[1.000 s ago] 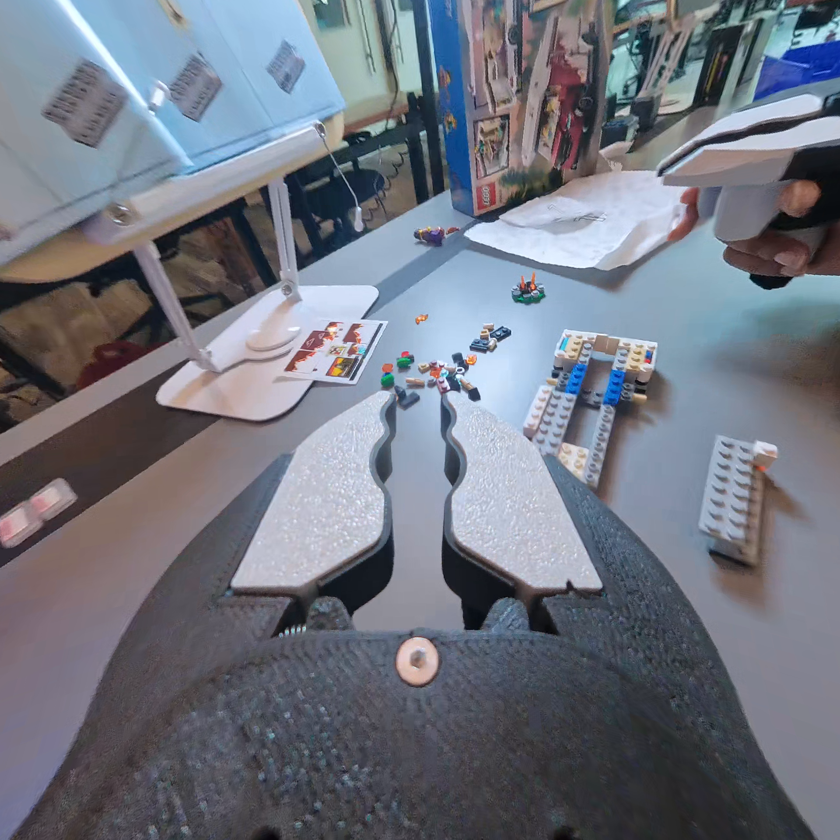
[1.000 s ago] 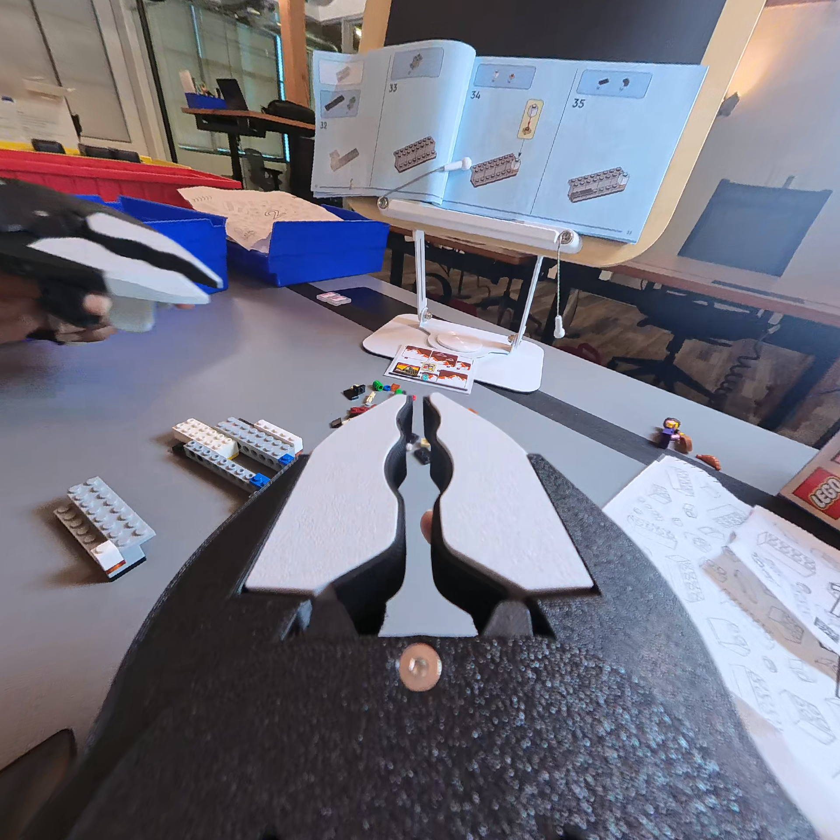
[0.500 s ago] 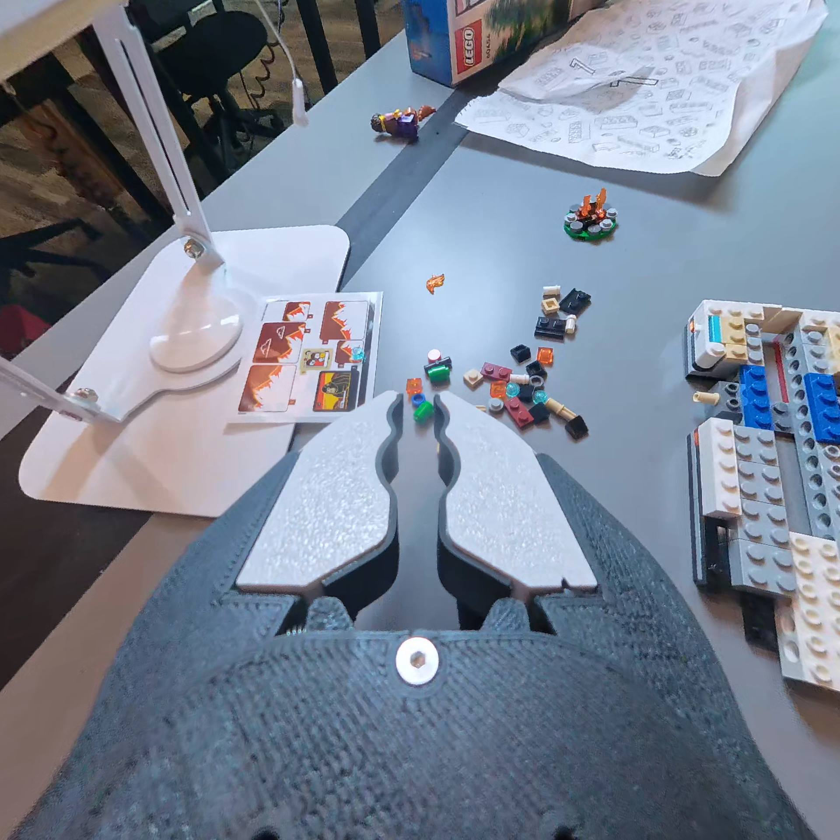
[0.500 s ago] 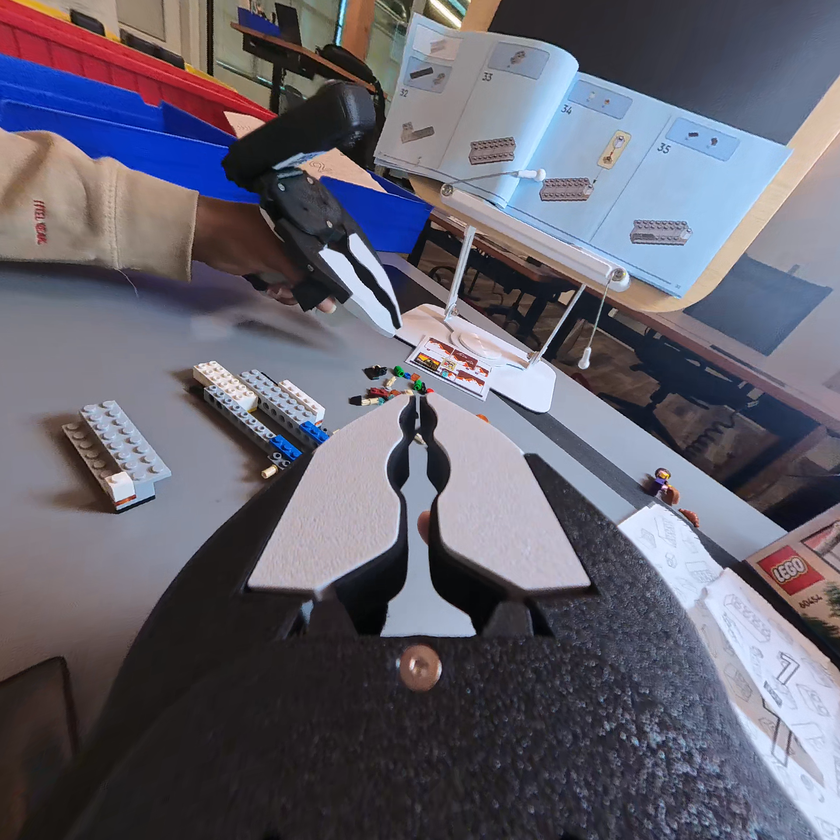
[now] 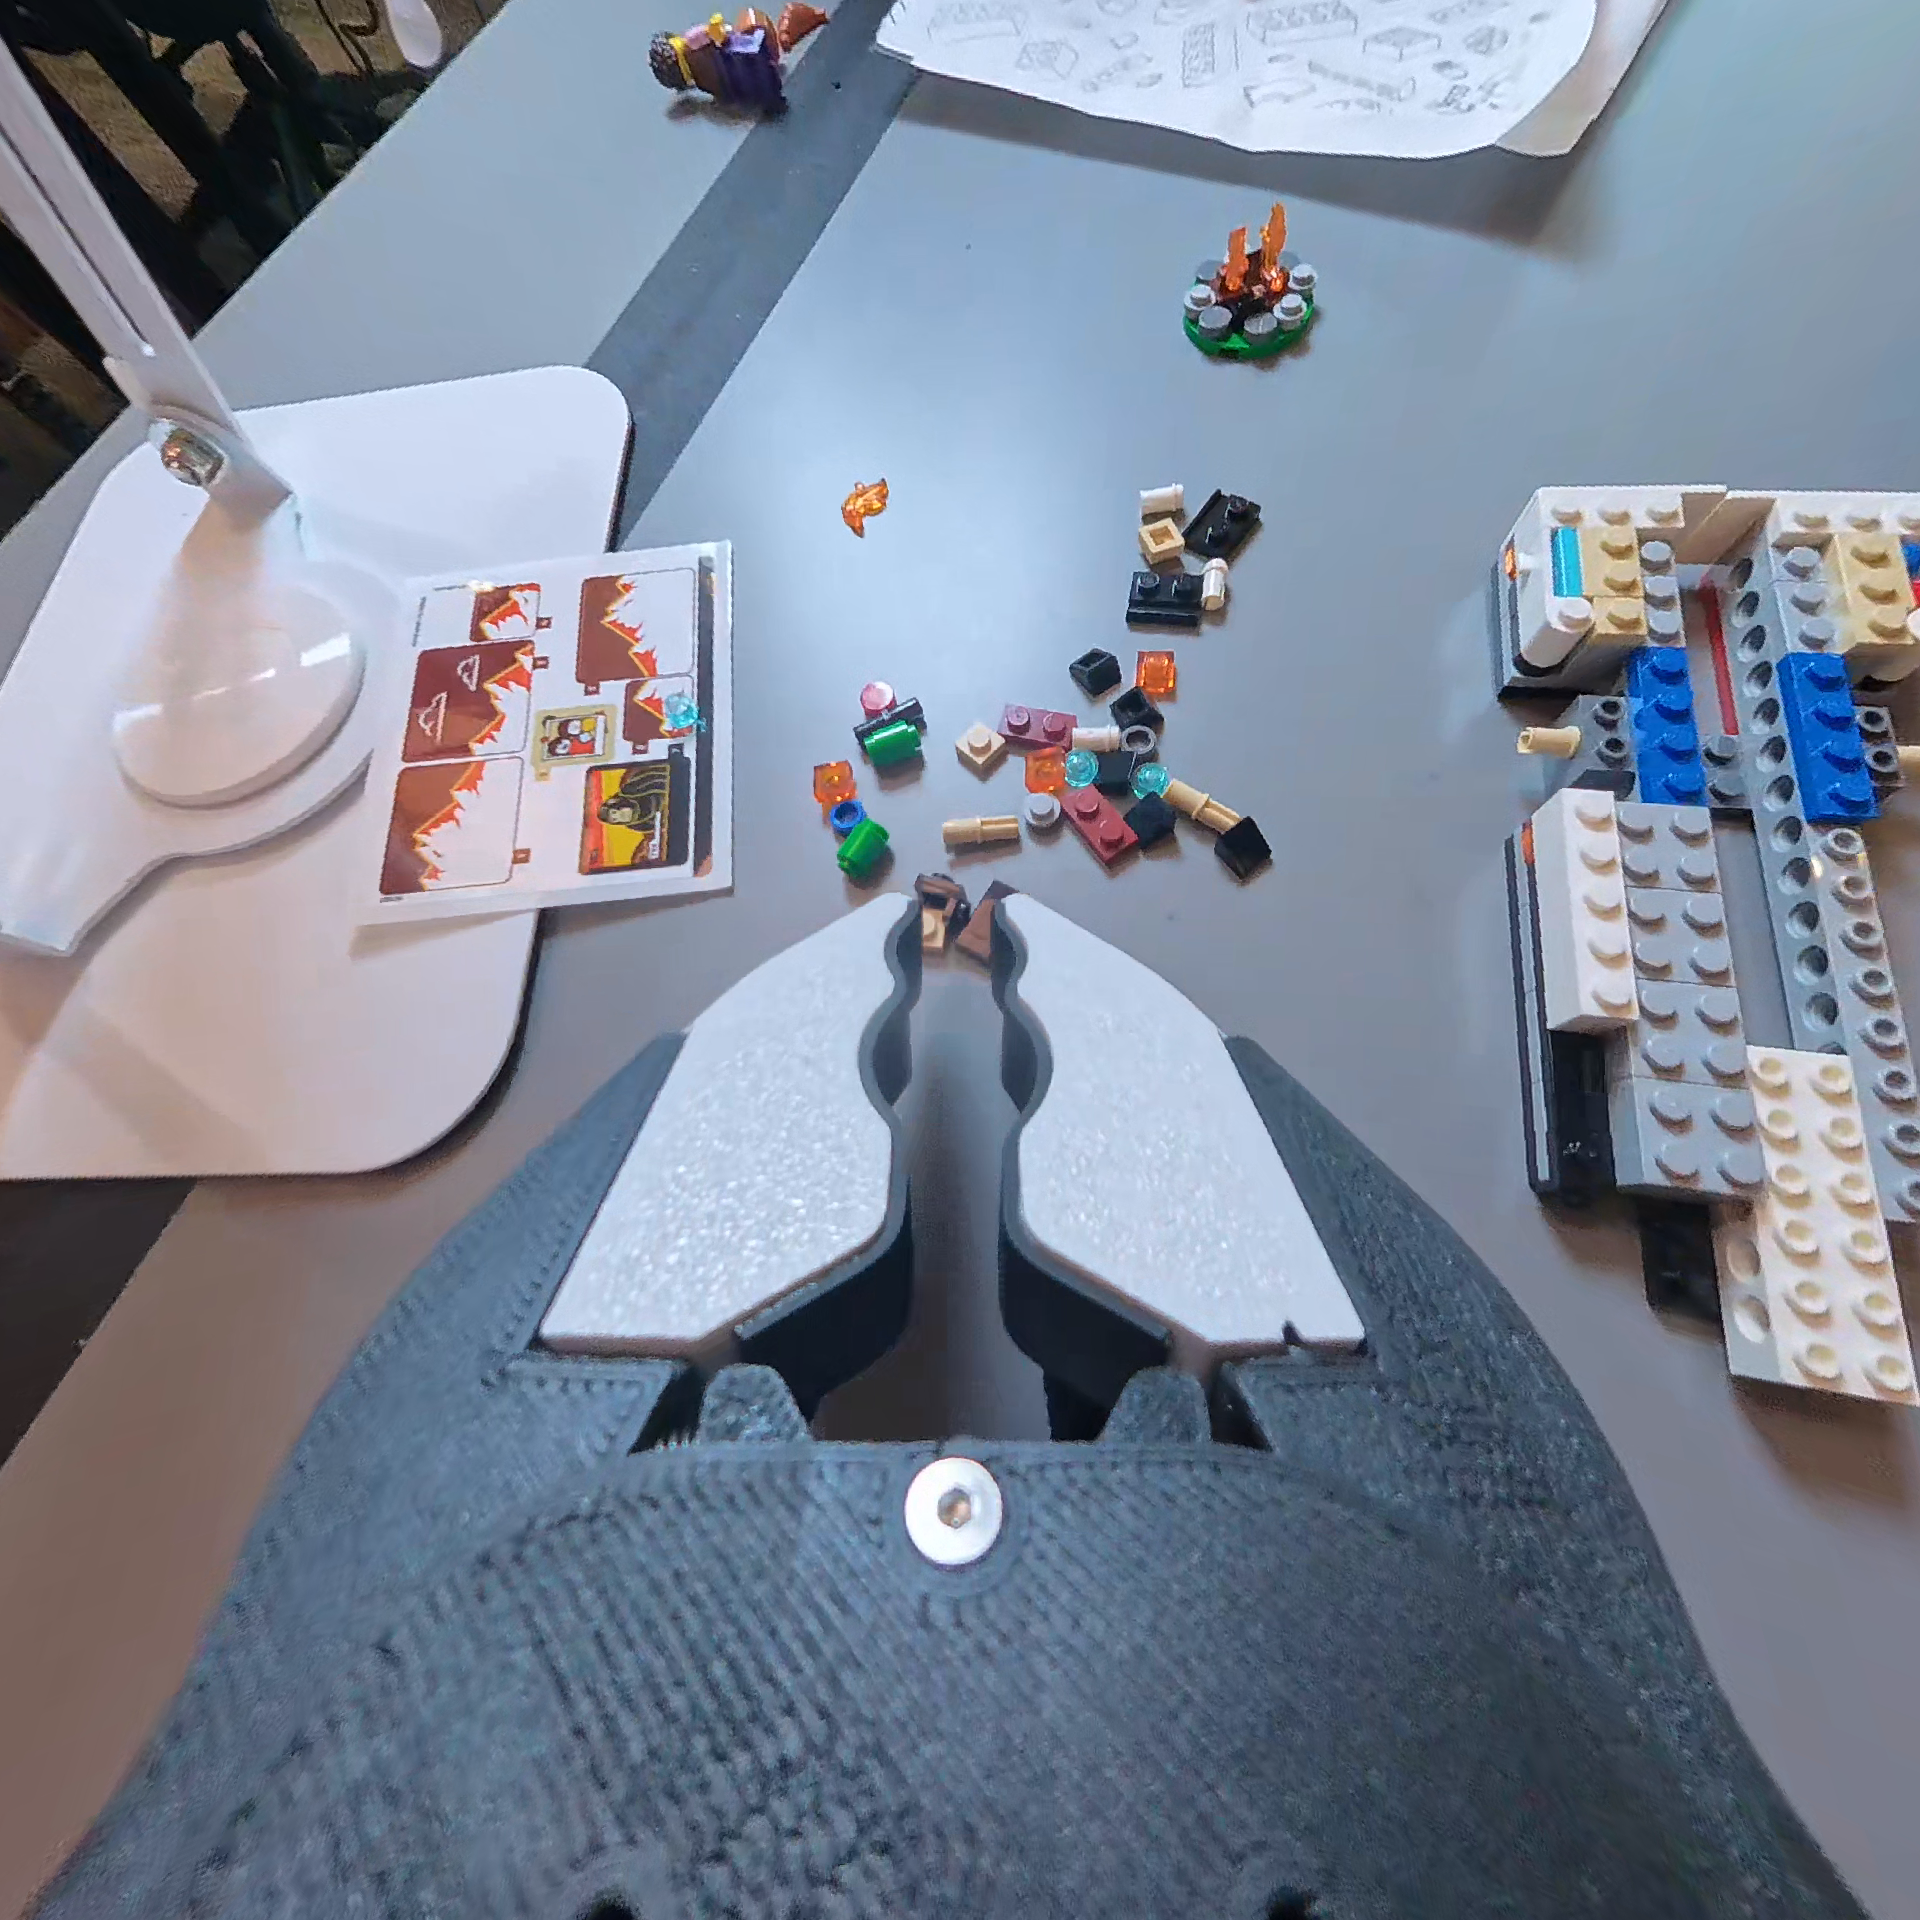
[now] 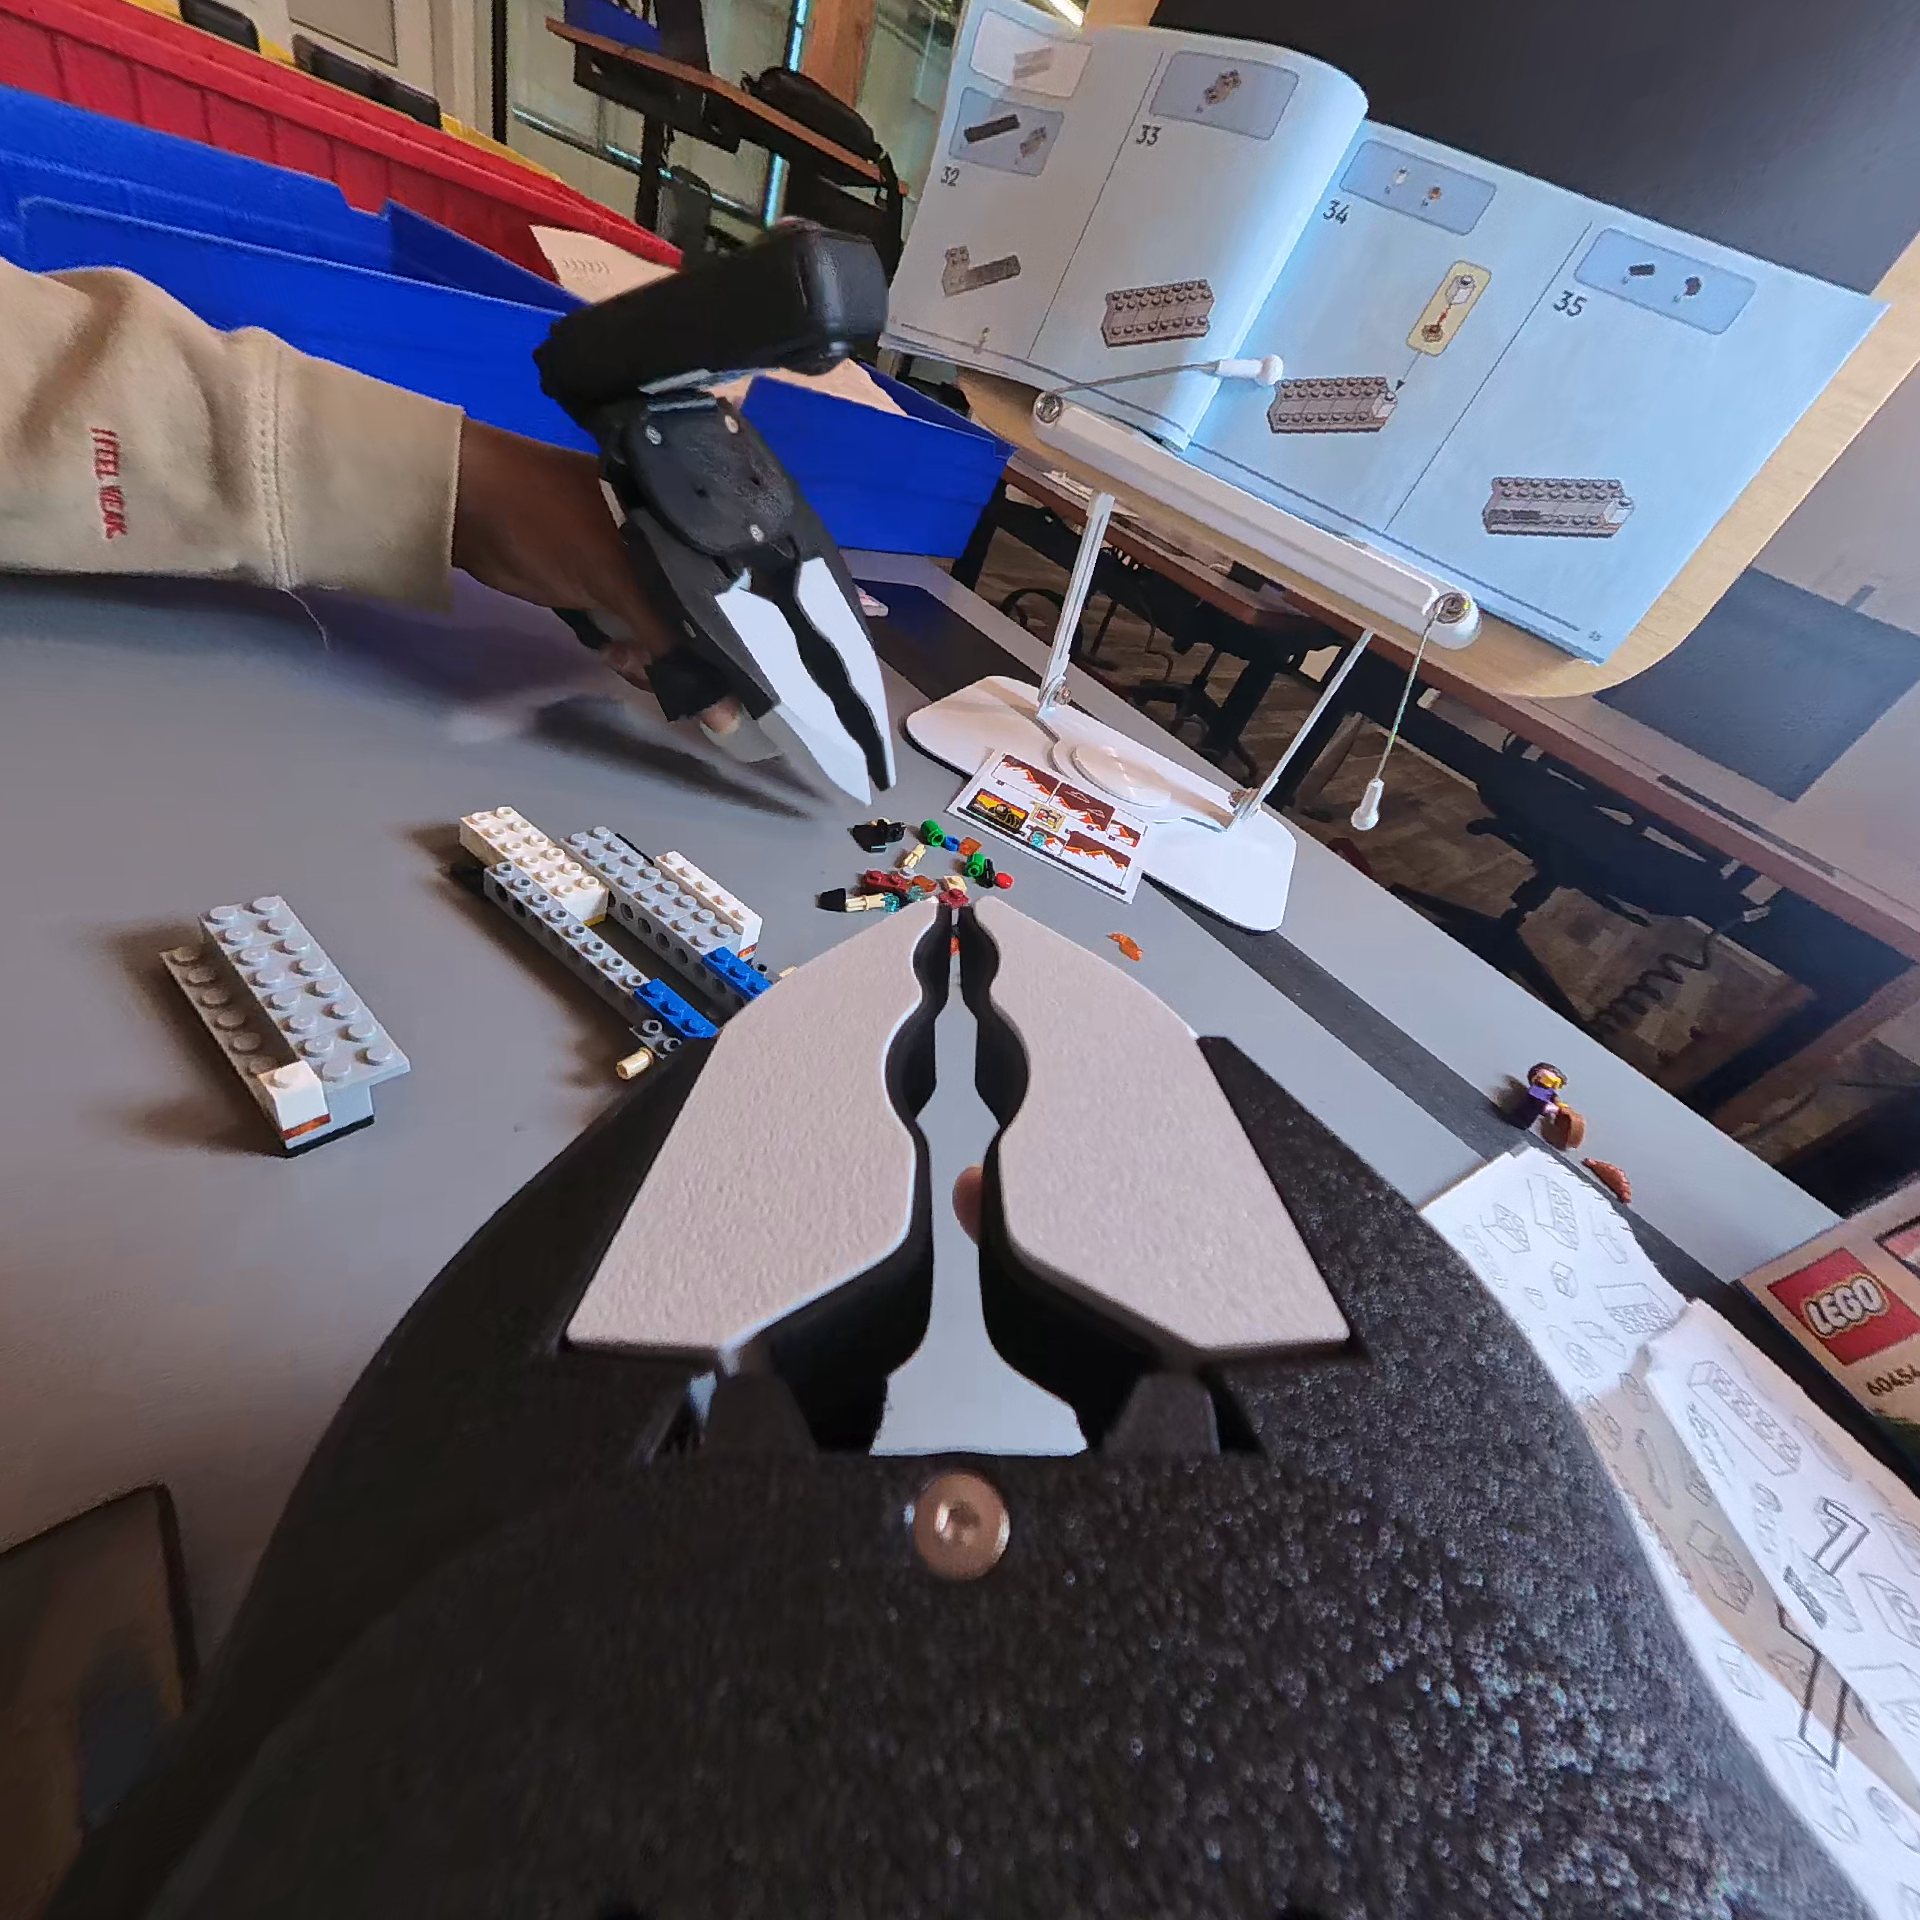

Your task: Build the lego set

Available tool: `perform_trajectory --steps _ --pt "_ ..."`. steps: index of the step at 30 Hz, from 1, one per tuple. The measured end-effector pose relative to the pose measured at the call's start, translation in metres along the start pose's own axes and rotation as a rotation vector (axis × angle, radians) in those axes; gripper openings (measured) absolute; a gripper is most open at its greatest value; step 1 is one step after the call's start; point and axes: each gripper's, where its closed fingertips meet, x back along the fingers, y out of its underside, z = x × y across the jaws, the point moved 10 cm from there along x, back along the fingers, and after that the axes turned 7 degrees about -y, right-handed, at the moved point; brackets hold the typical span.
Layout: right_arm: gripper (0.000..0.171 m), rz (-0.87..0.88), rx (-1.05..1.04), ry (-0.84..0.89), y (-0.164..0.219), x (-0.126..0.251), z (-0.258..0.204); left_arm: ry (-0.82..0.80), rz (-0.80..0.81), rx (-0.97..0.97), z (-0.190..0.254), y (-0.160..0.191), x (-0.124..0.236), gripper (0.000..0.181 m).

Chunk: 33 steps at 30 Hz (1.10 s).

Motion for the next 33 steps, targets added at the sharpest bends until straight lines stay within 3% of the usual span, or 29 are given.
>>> perform_trajectory --steps 8,16,19,25,33 --pt "0.001 -0.007 0.0 -0.007 0.001 0.0 0.0 0.001 -0.056 0.014 -0.002 -0.001 -0.014 0.011" --pt "0.001 -0.013 0.008 -0.013 0.001 0.001 -0.001 -0.026 -0.003 0.006 -0.002 -0.005 -0.009 0.003" --pt "0.001 -0.013 0.017 -0.014 0.0 0.001 -0.002 0.066 0.102 0.099 0.002 -0.015 0.009 0.003" --pt "0.002 0.011 0.032 -0.067 -0.002 0.001 -0.008 0.405 0.34 0.321 0.048 -0.038 0.054 0.003" --pt "0.011 0.059 0.104 -0.332 -0.017 -0.001 -0.047 0.573 0.415 0.474 0.121 -0.032 0.083 0.003"
